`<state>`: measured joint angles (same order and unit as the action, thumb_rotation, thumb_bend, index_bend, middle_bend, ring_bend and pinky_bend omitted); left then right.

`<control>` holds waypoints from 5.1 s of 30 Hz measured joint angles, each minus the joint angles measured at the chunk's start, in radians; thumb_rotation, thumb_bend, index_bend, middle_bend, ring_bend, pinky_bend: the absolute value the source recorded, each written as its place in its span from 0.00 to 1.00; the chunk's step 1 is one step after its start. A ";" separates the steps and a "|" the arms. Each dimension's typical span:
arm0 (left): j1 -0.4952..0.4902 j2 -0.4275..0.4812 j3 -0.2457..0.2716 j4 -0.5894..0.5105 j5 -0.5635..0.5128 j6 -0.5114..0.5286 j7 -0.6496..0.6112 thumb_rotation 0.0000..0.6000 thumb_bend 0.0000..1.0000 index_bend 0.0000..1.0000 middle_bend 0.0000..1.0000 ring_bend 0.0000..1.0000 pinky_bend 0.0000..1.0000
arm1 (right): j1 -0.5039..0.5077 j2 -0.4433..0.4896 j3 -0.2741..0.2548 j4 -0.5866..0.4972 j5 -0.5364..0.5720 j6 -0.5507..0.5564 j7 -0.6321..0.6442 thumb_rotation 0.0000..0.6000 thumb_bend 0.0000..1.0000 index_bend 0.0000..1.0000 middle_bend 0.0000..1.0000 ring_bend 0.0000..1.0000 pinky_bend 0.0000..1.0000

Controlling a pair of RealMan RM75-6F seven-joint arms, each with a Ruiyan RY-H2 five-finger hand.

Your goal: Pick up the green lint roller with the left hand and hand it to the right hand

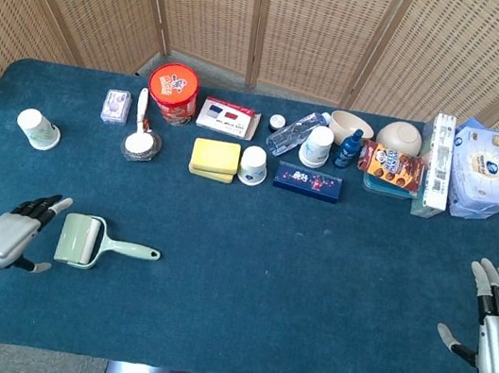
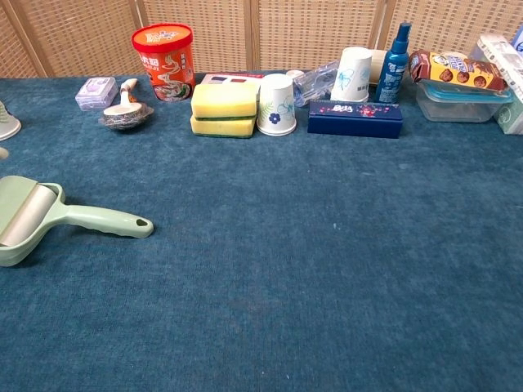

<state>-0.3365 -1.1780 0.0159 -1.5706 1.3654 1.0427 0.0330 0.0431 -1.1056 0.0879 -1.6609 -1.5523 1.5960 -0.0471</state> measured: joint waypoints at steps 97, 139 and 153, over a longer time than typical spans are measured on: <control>-0.459 -0.398 -0.259 -0.298 -0.479 -0.070 0.335 1.00 0.00 0.34 0.35 0.34 0.51 | 0.400 -0.049 0.001 -0.358 0.135 -0.600 -0.169 1.00 0.00 0.00 0.00 0.00 0.01; -0.546 -0.476 -0.255 -0.312 -0.578 -0.001 0.380 1.00 0.00 0.33 0.35 0.33 0.51 | 0.501 -0.227 0.022 -0.367 0.426 -0.511 -0.569 1.00 1.00 0.69 0.86 0.87 1.00; -0.549 -0.455 -0.249 -0.330 -0.580 -0.008 0.368 1.00 0.00 0.27 0.26 0.23 0.51 | 0.520 -0.232 0.011 -0.408 0.493 -0.477 -0.606 1.00 1.00 0.74 0.88 0.92 1.00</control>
<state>-0.8854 -1.6330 -0.2332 -1.9010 0.7854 1.0349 0.4008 0.5635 -1.3371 0.0992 -2.0688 -1.0592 1.1189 -0.6532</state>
